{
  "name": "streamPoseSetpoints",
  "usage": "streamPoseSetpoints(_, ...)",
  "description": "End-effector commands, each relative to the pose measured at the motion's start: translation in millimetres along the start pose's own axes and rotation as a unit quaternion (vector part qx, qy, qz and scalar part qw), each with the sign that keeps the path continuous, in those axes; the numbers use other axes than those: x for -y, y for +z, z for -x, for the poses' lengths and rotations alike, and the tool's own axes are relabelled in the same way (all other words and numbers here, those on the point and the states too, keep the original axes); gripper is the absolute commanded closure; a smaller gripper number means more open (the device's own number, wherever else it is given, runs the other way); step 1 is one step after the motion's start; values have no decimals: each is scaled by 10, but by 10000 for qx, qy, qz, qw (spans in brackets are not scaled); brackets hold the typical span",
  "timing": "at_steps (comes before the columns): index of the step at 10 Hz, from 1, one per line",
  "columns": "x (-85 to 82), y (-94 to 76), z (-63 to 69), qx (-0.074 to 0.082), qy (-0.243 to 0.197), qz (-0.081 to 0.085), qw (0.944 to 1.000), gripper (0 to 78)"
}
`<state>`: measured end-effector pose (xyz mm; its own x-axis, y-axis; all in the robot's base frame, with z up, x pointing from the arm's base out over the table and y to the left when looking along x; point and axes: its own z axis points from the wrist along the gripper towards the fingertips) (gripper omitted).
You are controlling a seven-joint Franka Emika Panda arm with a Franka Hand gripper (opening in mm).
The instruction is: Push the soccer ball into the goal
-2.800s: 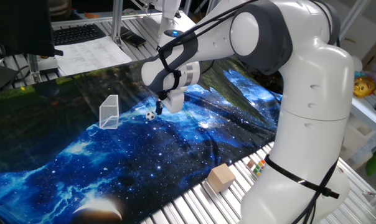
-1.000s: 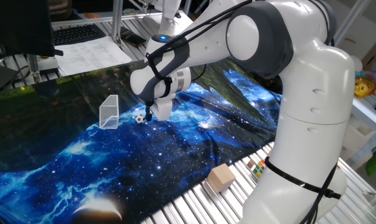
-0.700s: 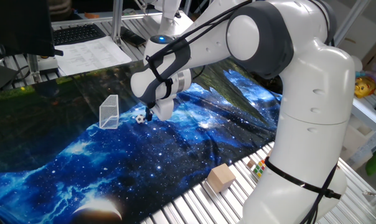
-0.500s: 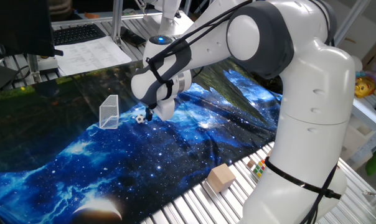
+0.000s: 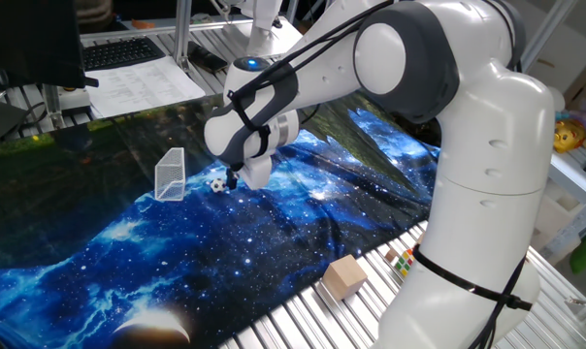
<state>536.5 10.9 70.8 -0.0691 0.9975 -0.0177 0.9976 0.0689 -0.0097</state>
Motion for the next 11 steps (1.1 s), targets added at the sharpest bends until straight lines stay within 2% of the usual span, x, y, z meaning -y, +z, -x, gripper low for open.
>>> streamPoseSetpoints(1,42,30,-96,-64,434,17,9990,776)
streamPoseSetpoints(3,41,45,-100,-199,829,69,9963,776)
streamPoseSetpoints(4,41,45,-102,-215,864,84,9960,776)
streamPoseSetpoints(7,23,39,-106,-210,1074,244,9937,776)
streamPoseSetpoints(9,-2,16,-157,-192,1150,290,9928,776)
streamPoseSetpoints(11,-64,-42,-272,-137,1231,365,9916,776)
